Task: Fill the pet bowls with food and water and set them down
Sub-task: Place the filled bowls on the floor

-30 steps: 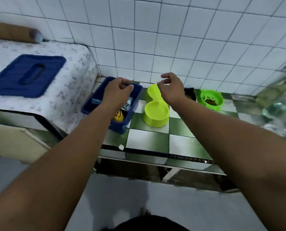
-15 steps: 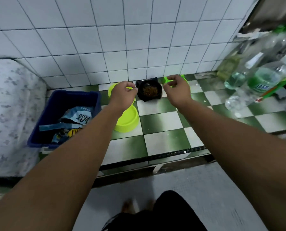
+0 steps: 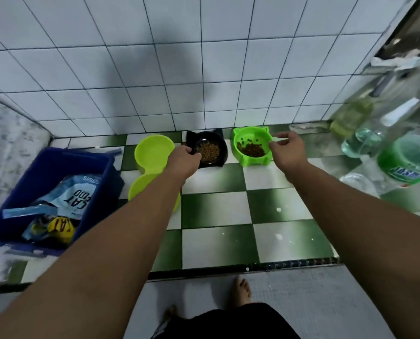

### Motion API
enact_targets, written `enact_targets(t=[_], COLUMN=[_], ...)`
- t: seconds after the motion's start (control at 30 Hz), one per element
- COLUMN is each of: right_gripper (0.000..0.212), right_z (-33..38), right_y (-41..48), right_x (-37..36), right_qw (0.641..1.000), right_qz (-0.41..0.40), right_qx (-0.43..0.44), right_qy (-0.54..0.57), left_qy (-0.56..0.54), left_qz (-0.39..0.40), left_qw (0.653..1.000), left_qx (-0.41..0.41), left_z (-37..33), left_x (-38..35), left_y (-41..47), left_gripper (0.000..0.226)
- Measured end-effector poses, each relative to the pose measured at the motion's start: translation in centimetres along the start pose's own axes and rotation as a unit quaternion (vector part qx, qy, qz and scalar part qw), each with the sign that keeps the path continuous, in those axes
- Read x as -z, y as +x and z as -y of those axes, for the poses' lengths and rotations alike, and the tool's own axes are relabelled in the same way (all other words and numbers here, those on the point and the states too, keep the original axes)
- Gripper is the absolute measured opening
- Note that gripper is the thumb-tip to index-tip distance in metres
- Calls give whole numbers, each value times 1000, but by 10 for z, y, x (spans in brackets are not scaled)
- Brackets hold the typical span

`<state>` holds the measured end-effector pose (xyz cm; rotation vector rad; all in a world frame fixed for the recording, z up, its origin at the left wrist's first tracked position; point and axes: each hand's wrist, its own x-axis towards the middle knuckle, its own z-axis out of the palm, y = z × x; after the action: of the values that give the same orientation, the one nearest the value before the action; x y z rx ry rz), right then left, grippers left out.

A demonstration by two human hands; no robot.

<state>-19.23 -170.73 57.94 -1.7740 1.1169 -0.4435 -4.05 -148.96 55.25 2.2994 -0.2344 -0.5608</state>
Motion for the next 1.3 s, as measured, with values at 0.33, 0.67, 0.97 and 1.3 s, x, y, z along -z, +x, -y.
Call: enact_targets(t=[0.33, 0.67, 0.97, 1.3], right_gripper=[55, 55, 38, 51], right_z=[-34, -71, -38, -55], right_y=[74, 114, 97, 93], right_x=[-7, -41, -25, -6], right_qw=[991, 985, 977, 984], right_qz=[65, 81, 33, 77], right_qx=[-85, -78, -92, -8], right_qy=[-83, -134, -190, -163], left_qy=[56, 134, 94, -22], left_qz=[-80, -94, -107, -117], left_qw=[991, 978, 978, 992], left_qx=[92, 130, 152, 48], left_z=[-4, -6, -10, -10], left_x=[-45, -59, -60, -61], left_y=[30, 58, 54, 32], left_gripper=[72, 43, 37, 46])
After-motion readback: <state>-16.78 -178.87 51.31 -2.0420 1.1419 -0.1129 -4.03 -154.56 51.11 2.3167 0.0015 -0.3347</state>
